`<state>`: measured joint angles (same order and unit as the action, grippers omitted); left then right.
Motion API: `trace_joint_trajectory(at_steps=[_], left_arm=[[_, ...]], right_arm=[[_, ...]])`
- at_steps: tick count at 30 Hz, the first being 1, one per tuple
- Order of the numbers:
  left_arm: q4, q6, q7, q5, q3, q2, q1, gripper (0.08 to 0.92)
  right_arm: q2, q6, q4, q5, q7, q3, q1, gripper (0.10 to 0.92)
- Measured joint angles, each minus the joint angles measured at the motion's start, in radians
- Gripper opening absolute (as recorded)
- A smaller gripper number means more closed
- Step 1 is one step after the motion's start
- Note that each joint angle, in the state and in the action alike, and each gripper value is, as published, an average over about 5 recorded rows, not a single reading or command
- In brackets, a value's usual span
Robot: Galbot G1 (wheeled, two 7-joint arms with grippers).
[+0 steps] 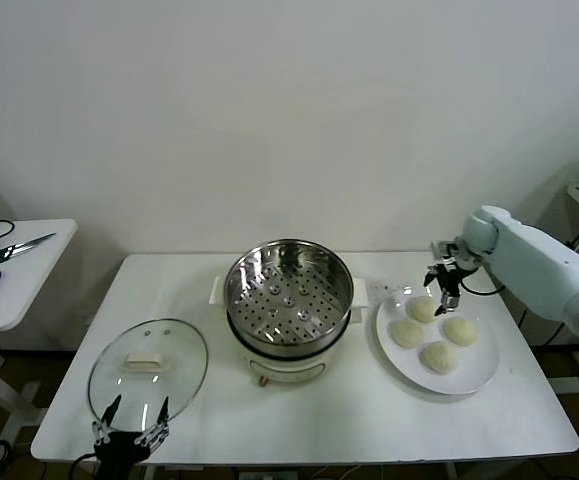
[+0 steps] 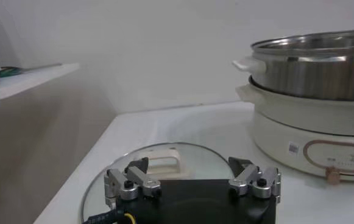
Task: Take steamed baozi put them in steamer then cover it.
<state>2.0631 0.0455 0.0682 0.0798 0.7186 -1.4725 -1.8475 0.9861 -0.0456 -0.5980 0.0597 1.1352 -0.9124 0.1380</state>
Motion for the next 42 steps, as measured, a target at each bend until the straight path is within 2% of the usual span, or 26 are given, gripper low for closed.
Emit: trace_joint_trajectory(at_steps=[19, 24, 32, 42], left_arm=[[-0.004, -0.006, -0.003, -0.010, -0.006, 0.001, -0.004, 0.823], [-0.004, -0.006, -0.004, -0.010, -0.006, 0.001, -0.003, 0.823], [-0.003, -0.005, -0.004, -0.011, -0.006, -0.001, 0.000, 0.823], [0.000, -0.006, -0.006, -0.011, -0.007, -0.004, -0.001, 0.823]], right_arm=[[0.070, -0.016, 0.103, 0.073, -0.017, 0.110, -0.050, 0.794], [0.075, -0.017, 0.111, 0.080, -0.012, 0.114, -0.052, 0.753], [0.071, -0.024, 0.111, 0.081, -0.003, 0.109, -0.039, 0.672], [0.033, -0.038, 0.026, 0.022, 0.021, 0.015, 0.049, 0.662]])
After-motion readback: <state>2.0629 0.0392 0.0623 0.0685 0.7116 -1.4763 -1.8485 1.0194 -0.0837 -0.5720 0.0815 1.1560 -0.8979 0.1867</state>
